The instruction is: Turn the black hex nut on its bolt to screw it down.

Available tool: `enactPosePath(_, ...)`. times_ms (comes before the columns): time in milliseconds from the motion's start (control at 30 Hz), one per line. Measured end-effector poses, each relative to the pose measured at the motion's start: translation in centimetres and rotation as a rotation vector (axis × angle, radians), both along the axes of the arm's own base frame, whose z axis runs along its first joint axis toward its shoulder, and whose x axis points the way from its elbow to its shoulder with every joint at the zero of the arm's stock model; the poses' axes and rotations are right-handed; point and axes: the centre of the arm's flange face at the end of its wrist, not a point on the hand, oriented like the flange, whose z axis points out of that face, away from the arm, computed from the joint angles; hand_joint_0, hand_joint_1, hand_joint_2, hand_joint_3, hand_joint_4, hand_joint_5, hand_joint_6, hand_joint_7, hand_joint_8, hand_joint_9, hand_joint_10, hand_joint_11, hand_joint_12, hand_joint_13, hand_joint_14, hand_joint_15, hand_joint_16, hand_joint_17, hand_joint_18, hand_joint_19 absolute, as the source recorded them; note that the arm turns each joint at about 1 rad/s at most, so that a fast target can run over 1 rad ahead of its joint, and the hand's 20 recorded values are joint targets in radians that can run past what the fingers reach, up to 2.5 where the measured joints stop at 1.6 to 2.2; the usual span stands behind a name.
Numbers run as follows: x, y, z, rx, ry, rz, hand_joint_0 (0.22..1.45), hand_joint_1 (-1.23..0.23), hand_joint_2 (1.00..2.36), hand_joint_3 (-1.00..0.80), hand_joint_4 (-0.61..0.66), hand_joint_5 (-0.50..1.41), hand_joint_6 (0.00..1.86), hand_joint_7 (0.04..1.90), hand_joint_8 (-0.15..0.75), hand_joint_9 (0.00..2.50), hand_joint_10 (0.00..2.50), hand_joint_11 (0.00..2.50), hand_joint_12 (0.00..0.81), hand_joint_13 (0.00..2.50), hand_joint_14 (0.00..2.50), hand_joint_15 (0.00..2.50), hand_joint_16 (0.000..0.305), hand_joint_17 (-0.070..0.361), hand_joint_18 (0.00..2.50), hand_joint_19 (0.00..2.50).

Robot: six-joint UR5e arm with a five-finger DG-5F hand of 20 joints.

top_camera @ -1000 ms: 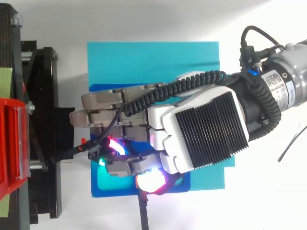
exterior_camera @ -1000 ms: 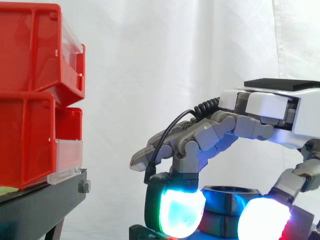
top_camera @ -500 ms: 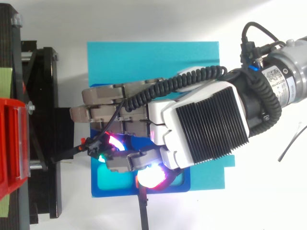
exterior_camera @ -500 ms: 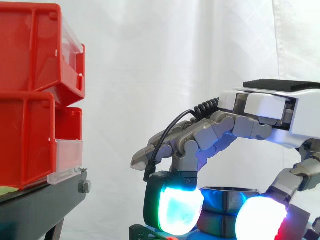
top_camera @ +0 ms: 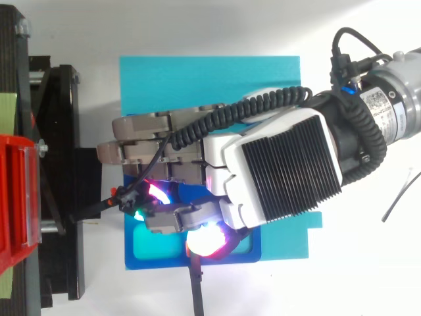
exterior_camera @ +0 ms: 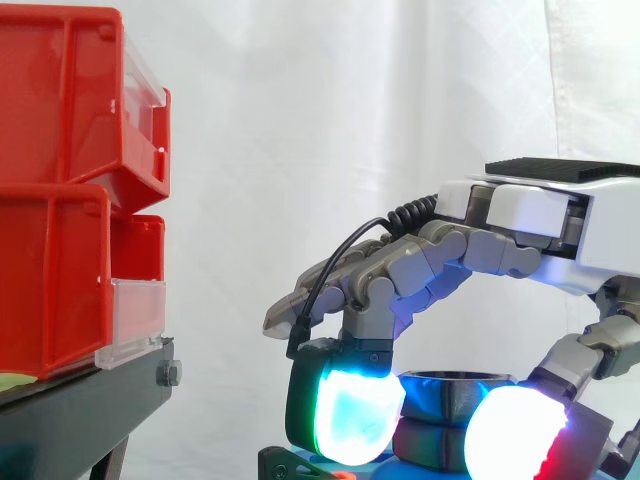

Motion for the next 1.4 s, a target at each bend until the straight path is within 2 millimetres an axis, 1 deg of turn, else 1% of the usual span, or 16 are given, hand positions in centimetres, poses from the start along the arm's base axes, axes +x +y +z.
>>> enactPosePath(167, 0.0, 0.0, 0.0, 0.0, -0.001, -0.001, 0.55, -0.56, 1.02, -0.26, 0.09, -0.18, 0.81, 0.95, 0.323, 0.75, 0.0, 0.04, 0.318, 0.56, 0.01, 0.15, 0.047, 0.105, 0.47, 0.17)
enactPosePath(333, 0.0, -0.1, 0.0, 0.0, -0.001, -0.001, 0.55, -0.56, 1.02, -0.26, 0.09, -0.18, 0.81, 0.95, 0.325, 0.75, 0.0, 0.05, 0.318, 0.57, 0.01, 0.14, 0.047, 0.105, 0.48, 0.17)
enactPosePath(400, 0.0, -0.1, 0.0, 0.0, -0.001, -0.001, 0.55, -0.56, 1.02, -0.27, 0.1, -0.18, 0.81, 0.95, 0.324, 0.75, 0.0, 0.04, 0.317, 0.56, 0.0, 0.14, 0.047, 0.105, 0.48, 0.16)
enactPosePath(467, 0.0, -0.1, 0.0, 0.0, -0.001, -0.001, 0.53, -0.56, 1.01, -0.35, 0.11, -0.18, 0.8, 0.94, 0.333, 0.76, 0.0, 0.03, 0.319, 0.56, 0.0, 0.14, 0.047, 0.106, 0.48, 0.16)
enactPosePath(567, 0.0, -0.1, 0.0, 0.0, 0.002, -0.001, 0.48, -0.48, 1.0, -0.5, 0.15, -0.16, 0.72, 0.97, 0.362, 0.77, 0.0, 0.03, 0.338, 0.58, 0.0, 0.15, 0.052, 0.116, 0.5, 0.16)
enactPosePath(600, 0.0, -0.1, 0.0, 0.0, 0.002, -0.001, 0.46, -0.44, 1.0, -0.5, 0.15, -0.15, 0.66, 1.06, 0.368, 0.77, 0.0, 0.02, 0.345, 0.58, 0.01, 0.15, 0.053, 0.12, 0.51, 0.16)
enactPosePath(667, 0.0, -0.1, 0.0, 0.0, 0.003, -0.001, 0.44, -0.39, 1.0, -0.5, 0.17, -0.14, 0.58, 1.15, 0.377, 0.77, 0.0, 0.02, 0.355, 0.58, 0.01, 0.15, 0.056, 0.126, 0.52, 0.16)
enactPosePath(700, 0.0, -0.1, 0.0, 0.0, 0.003, -0.002, 0.43, -0.37, 1.0, -0.5, 0.19, -0.13, 0.52, 1.24, 0.379, 0.77, 0.0, 0.02, 0.359, 0.58, 0.01, 0.15, 0.057, 0.127, 0.52, 0.16)
enactPosePath(733, 0.0, -0.1, 0.0, 0.0, 0.003, -0.002, 0.43, -0.36, 1.0, -0.5, 0.19, -0.13, 0.51, 1.25, 0.382, 0.76, 0.0, 0.02, 0.361, 0.58, 0.0, 0.15, 0.057, 0.128, 0.52, 0.16)
enactPosePath(800, 0.0, 0.0, 0.0, 0.0, 0.003, -0.001, 0.43, -0.35, 1.0, -0.5, 0.22, -0.14, 0.5, 1.18, 0.379, 0.76, 0.0, 0.02, 0.362, 0.58, 0.01, 0.15, 0.057, 0.129, 0.51, 0.16)
enactPosePath(867, 0.0, 0.2, 0.1, 0.0, 0.003, 0.002, 0.43, -0.35, 1.0, -0.5, 0.22, -0.14, 0.5, 1.17, 0.38, 0.76, 0.0, 0.03, 0.362, 0.58, 0.01, 0.16, 0.057, 0.128, 0.51, 0.16)
enactPosePath(1000, 0.3, 0.5, 0.8, 0.0, -0.009, 0.006, 0.44, -0.34, 1.0, -0.5, 0.23, -0.14, 0.5, 1.15, 0.375, 0.76, 0.0, 0.02, 0.36, 0.58, 0.01, 0.16, 0.057, 0.127, 0.51, 0.16)
enactPosePath(1133, 0.7, 0.6, 2.2, 0.001, -0.01, 0.01, 0.44, -0.33, 1.0, -0.5, 0.23, -0.14, 0.5, 1.13, 0.378, 0.77, 0.0, 0.03, 0.361, 0.58, 0.01, 0.16, 0.056, 0.127, 0.51, 0.16)
enactPosePath(1233, 0.9, 0.7, 3.2, 0.0, 0.009, 0.013, 0.44, -0.32, 1.0, -0.5, 0.25, -0.14, 0.5, 1.11, 0.379, 0.77, 0.0, 0.03, 0.36, 0.58, 0.0, 0.16, 0.056, 0.127, 0.51, 0.17)
enactPosePath(1400, 0.9, 0.8, 4.1, -0.003, 0.051, 0.016, 0.44, -0.31, 1.0, -0.5, 0.25, -0.14, 0.5, 1.1, 0.377, 0.78, 0.0, 0.04, 0.36, 0.58, 0.0, 0.14, 0.056, 0.126, 0.51, 0.18)
